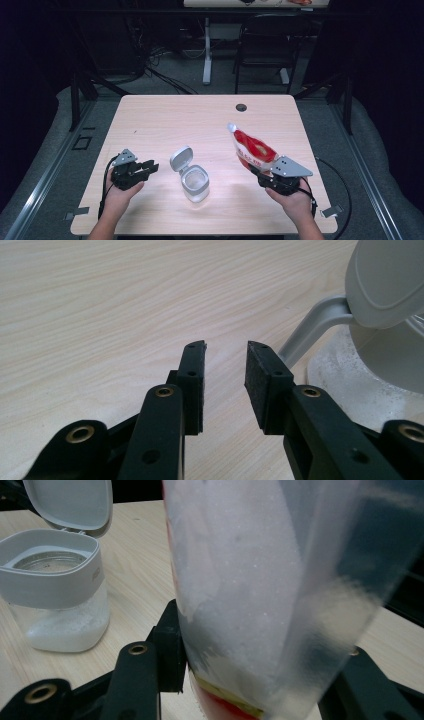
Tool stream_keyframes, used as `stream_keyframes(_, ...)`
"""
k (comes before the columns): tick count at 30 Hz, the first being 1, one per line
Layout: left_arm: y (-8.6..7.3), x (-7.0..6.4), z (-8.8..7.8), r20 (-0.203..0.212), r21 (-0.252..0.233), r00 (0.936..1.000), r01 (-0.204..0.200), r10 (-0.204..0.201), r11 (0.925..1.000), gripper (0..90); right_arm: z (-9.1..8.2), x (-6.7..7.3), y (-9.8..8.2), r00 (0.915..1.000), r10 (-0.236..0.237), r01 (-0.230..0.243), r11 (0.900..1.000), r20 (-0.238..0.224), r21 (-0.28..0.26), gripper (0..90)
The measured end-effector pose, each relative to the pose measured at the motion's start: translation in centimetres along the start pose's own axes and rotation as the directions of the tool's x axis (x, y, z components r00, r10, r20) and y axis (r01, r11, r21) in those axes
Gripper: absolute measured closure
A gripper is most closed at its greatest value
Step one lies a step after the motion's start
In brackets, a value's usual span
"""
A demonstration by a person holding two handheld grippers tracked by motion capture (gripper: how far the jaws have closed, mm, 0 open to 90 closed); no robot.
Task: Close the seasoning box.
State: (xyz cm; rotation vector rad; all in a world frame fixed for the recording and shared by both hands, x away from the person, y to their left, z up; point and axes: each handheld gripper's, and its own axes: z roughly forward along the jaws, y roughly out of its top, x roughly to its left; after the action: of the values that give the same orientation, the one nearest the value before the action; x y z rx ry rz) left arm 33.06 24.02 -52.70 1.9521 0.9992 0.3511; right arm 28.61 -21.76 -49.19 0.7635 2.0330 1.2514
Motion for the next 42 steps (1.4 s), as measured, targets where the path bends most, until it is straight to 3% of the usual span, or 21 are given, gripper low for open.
stream_keyframes(5,0.3,-0.4,-0.2,-0.01,-0.003,0.9997,-0.022,0.022,0.9997,69.3,-0.3,0.4,0.5,0.9991,-0.031,0.032,0.999,0.03,-0.01,52.2)
stream_keyframes(9,0.5,-0.5,-0.3,-0.008,-0.01,0.9996,-0.028,0.027,0.9996,69.2,-1.0,0.7,1.1,0.9943,-0.086,0.086,0.996,0.063,0.003,52.2)
stream_keyframes(11,0.6,-0.6,-0.5,-0.008,-0.015,0.9995,-0.031,0.031,0.9994,69.2,-1.3,0.9,1.3,0.9897,-0.119,0.118,0.993,0.08,0.019,52.2)
stream_keyframes(14,0.7,-0.6,-0.6,-0.008,-0.017,0.9995,-0.03,0.03,0.9994,69.0,-1.6,1.3,1.6,0.9761,-0.184,0.18,0.983,0.116,0.048,52.2)
stream_keyframes(17,0.8,-0.6,-0.6,-0.007,-0.018,0.9996,-0.027,0.027,0.9995,68.9,-1.8,1.5,1.6,0.9708,-0.206,0.2,0.978,0.123,0.057,52.2)
stream_keyframes(19,0.8,-0.6,-0.7,-0.006,-0.023,0.9996,-0.027,0.027,0.9994,68.8,-1.8,1.7,1.7,0.9613,-0.237,0.23,0.971,0.14,0.064,52.2)
stream_keyframes(22,0.9,-0.7,-0.8,-0.005,-0.028,0.9996,-0.027,0.027,0.9992,68.3,-2.0,2.0,1.9,0.9405,-0.297,0.286,0.954,0.164,0.087,52.2)
stream_keyframes(24,1.0,-0.7,-0.9,-0.008,-0.032,0.9996,-0.027,0.027,0.9991,68.0,-2.2,2.2,2.0,0.9338,-0.317,0.305,0.948,0.166,0.092,52.2)
stream_keyframes(26,1.1,-0.8,-1.1,-0.01,-0.043,0.9995,-0.029,0.029,0.9986,67.9,-2.2,2.4,2.1,0.9192,-0.35,0.337,0.936,0.18,0.102,52.2)
stream_keyframes(28,1.2,-0.8,-1.2,-0.014,-0.047,0.9993,-0.036,0.035,0.9983,67.2,-2.2,2.8,2.2,0.8964,-0.4,0.381,0.916,0.191,0.128,52.2)
stream_keyframes(35,1.7,-1.2,-2.0,-0.027,-0.065,0.9983,-0.053,0.051,0.9965,64.5,-2.2,3.4,2.2,0.8669,-0.462,0.436,0.884,0.186,0.166,52.2)
stream_keyframes(37,1.9,-1.4,-2.3,-0.032,-0.081,0.9982,-0.054,0.052,0.9953,64.4,-2.2,3.5,2.2,0.8661,-0.465,0.439,0.883,0.184,0.164,52.3)
stream_keyframes(42,2.4,-1.9,-2.8,-0.023,-0.089,0.9978,-0.064,0.062,0.994,61.8,-2.1,3.9,2.2,0.8389,-0.511,0.481,0.857,0.188,0.184,52.2)
